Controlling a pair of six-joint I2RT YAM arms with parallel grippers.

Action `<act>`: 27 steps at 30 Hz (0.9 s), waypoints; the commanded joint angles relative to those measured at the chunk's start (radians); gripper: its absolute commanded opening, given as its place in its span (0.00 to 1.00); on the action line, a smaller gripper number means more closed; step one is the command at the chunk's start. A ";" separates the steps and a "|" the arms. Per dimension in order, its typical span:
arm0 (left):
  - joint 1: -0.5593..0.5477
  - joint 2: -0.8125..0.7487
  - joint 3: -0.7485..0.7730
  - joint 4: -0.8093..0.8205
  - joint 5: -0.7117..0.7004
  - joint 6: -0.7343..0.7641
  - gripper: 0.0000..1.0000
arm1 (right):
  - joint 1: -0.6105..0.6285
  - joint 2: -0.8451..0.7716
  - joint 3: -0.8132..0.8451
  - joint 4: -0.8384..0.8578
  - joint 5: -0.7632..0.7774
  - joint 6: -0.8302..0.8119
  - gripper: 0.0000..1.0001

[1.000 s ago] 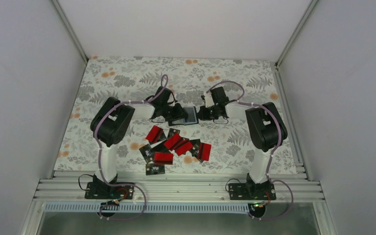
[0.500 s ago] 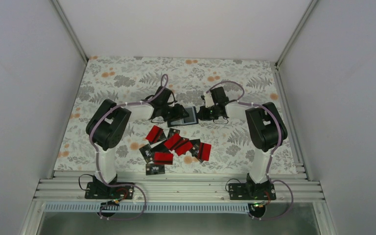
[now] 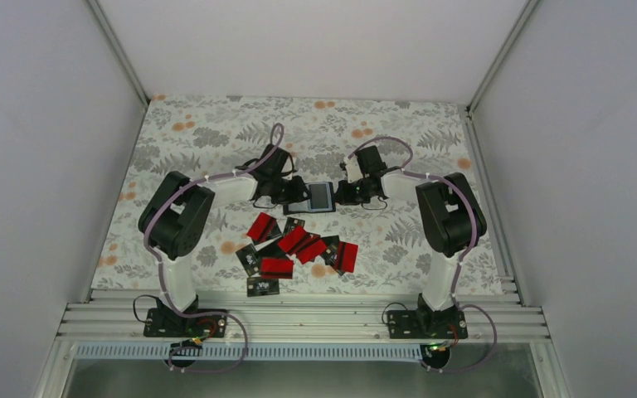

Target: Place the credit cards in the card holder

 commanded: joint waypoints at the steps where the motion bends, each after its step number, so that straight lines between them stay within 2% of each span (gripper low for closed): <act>1: -0.009 0.003 0.048 -0.055 -0.032 0.051 0.21 | 0.011 0.019 0.022 -0.100 0.001 -0.023 0.04; 6: -0.013 0.035 0.078 -0.076 -0.050 0.068 0.05 | 0.011 0.015 0.043 -0.115 -0.006 -0.027 0.04; 8: -0.014 0.047 0.086 -0.078 -0.050 0.072 0.03 | 0.011 0.010 0.049 -0.118 -0.009 -0.027 0.05; 19: -0.017 0.094 0.115 -0.091 -0.057 0.091 0.03 | 0.011 -0.030 0.055 -0.111 -0.016 -0.013 0.16; 27: -0.025 0.119 0.127 -0.092 -0.056 0.095 0.02 | 0.011 -0.061 0.055 -0.107 -0.033 0.005 0.19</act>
